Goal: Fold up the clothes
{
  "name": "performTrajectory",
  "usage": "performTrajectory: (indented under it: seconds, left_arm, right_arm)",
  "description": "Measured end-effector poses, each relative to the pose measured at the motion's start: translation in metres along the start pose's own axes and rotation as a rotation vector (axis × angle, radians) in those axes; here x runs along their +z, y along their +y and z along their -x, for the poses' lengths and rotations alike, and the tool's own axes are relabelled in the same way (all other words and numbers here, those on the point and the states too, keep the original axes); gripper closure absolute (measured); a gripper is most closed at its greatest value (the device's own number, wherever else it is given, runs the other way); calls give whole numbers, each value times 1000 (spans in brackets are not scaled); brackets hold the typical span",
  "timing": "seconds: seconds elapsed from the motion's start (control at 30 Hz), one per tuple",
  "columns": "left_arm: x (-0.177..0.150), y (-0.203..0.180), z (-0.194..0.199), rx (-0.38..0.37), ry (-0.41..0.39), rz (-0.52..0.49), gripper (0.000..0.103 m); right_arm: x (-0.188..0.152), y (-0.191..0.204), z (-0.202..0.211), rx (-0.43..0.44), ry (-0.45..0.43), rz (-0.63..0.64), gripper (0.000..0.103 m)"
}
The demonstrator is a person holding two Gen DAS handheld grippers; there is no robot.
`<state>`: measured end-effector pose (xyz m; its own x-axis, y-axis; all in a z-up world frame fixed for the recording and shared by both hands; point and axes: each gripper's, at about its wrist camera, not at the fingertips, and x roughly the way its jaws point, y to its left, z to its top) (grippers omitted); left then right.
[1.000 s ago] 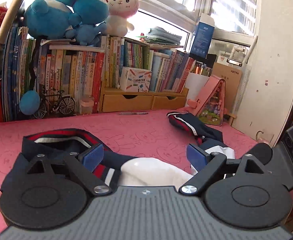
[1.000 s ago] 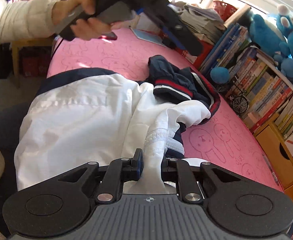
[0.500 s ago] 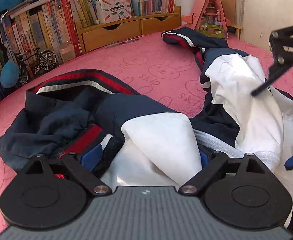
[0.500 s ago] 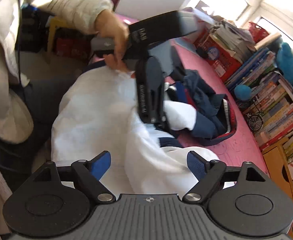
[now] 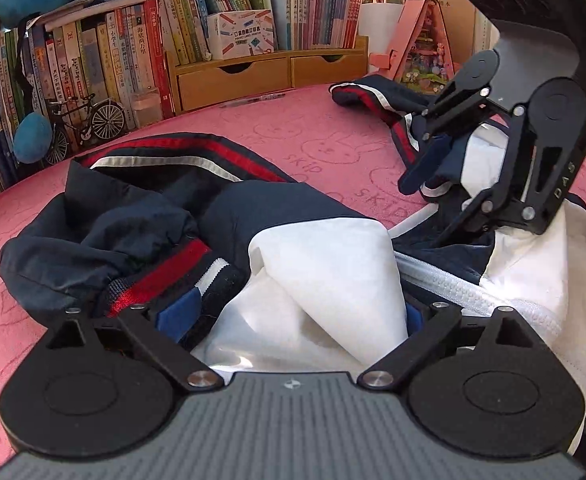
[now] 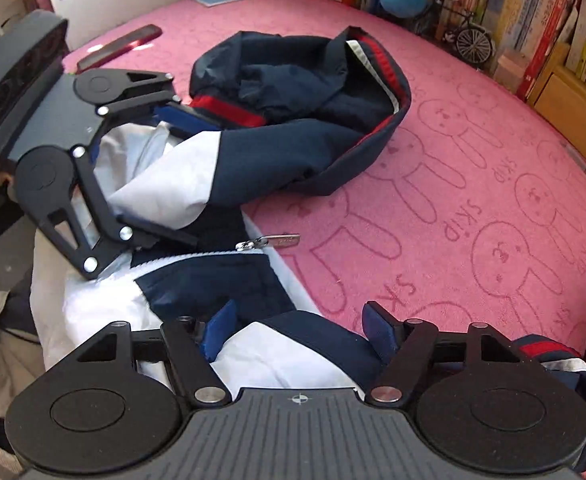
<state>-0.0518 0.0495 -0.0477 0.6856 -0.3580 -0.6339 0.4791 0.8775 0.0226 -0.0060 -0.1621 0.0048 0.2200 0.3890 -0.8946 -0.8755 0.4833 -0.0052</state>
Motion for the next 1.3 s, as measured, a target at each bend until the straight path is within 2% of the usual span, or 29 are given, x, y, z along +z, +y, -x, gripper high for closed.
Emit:
performTrajectory:
  seconds: [0.13, 0.27, 0.37, 0.4, 0.43, 0.47, 0.5, 0.53, 0.57, 0.6, 0.63, 0.7, 0.73, 0.8, 0.83, 0.9, 0.97, 1.03, 1.07, 1.13, 1.17, 1.2, 1.23, 1.3]
  left_arm:
    - [2, 4, -4, -27, 4, 30, 0]
    - [5, 4, -3, -20, 9, 36, 0]
    - [13, 7, 4, 7, -23, 50, 5]
    - [18, 7, 7, 27, -51, 56, 12]
    - [24, 8, 10, 45, -79, 64, 22]
    - [32, 10, 12, 59, -108, 76, 27]
    - [39, 10, 14, 69, -130, 90, 40]
    - [45, 11, 16, 89, -153, 103, 49]
    - [50, 11, 18, 124, -172, 111, 66]
    - [54, 11, 19, 152, -185, 117, 75]
    - [56, 13, 19, 153, -190, 121, 79]
    - [61, 18, 16, 148, -188, 128, 80]
    - [64, 20, 14, 143, -181, 130, 80]
    - [70, 24, 9, 138, -166, 143, 79]
    - [73, 26, 7, 145, -163, 156, 75]
    - [78, 31, 6, 181, -172, 164, 72]
    - [81, 40, 6, 245, -159, 187, 65]
    - [78, 55, 12, 286, -143, 237, 59]
    - [75, 63, 17, 305, -138, 263, 55]
    - [68, 81, 28, 361, -130, 301, 36]
    - [63, 90, 31, 391, -126, 312, 32]
    - [60, 98, 34, 419, -121, 323, 25]
    - [58, 107, 32, 433, -108, 334, 18]
    - [55, 124, 24, 442, -71, 354, 10]
  right_arm:
    - [-35, 21, 13, -41, -23, 19, 37]
    - [-47, 30, 16, -66, -82, -24, 41]
    - [-46, 42, 21, -134, -126, 35, 59]
    - [-46, 49, 26, -192, -144, 60, 74]
    - [-46, 54, 29, -254, -163, 76, 82]
    - [-46, 58, 35, -305, -191, 93, 83]
    - [-47, 64, 41, -370, -222, 122, 85]
    - [-50, 75, 42, -489, -248, 204, 86]
    - [-54, 87, 42, -608, -273, 286, 86]
    - [-63, 102, 33, -802, -288, 439, 86]
    - [-74, 110, 17, -993, -302, 597, 86]
    - [-85, 105, -1, -1197, -322, 721, 86]
    - [-80, 98, -1, -1211, -341, 679, 86]
    - [-61, 75, -4, -1293, -368, 643, 86]
    - [-51, 63, -5, -1333, -381, 624, 86]
    - [-25, 33, -15, -1484, -406, 634, 86]
    - [-3, 1, -25, -1561, -411, 594, 84]
    - [16, -48, -44, -1506, -292, 492, 80]
    - [16, -59, -50, -1417, -243, 437, 77]
    - [16, -79, -61, -1237, -146, 329, 47]
    - [16, -89, -66, -1145, -99, 276, 43]
    - [11, -89, -69, -1102, -111, 241, 41]
    - [8, -88, -72, -1086, -119, 221, 41]
    - [3, -82, -75, -1071, -134, 195, 40]
